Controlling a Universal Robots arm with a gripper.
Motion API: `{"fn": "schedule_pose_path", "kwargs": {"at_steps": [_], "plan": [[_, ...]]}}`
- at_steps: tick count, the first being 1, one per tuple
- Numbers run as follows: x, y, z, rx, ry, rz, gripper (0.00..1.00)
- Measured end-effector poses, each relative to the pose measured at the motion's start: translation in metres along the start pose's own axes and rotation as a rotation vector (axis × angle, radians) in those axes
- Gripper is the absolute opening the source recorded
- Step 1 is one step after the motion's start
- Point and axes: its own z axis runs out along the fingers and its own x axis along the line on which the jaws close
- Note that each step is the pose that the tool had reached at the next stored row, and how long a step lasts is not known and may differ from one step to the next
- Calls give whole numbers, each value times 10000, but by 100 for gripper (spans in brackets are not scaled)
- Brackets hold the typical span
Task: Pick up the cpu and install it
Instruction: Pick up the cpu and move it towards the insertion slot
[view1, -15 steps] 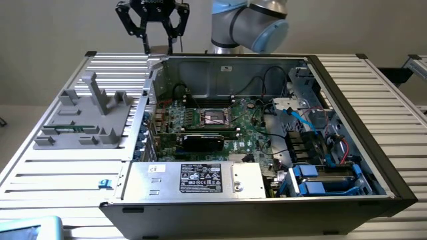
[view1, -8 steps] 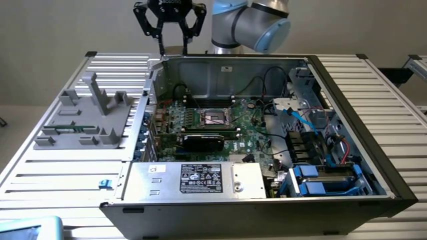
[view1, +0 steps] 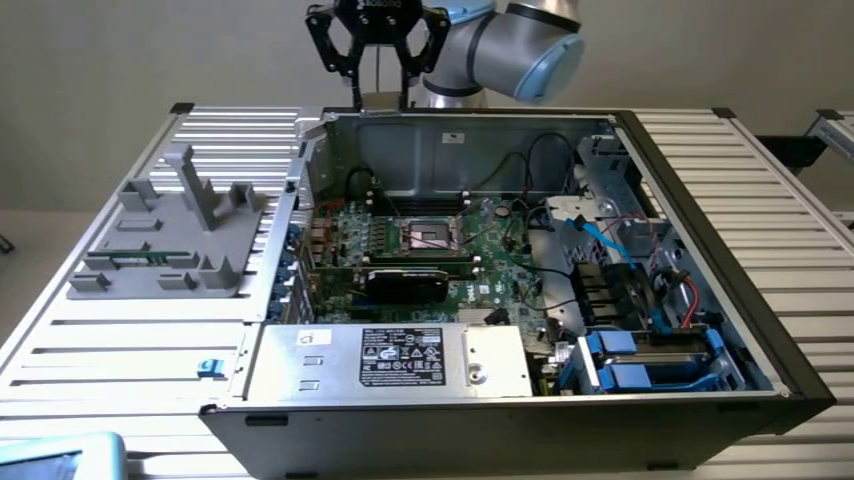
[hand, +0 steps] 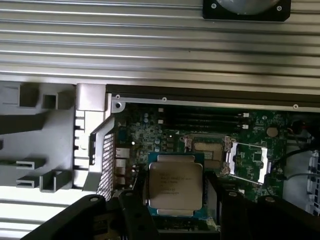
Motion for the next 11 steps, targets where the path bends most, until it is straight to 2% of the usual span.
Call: {"fn": "schedule_pose_path", "kwargs": {"at_steps": [11], "plan": [[-381, -16, -9, 6, -14, -1, 55]]}}
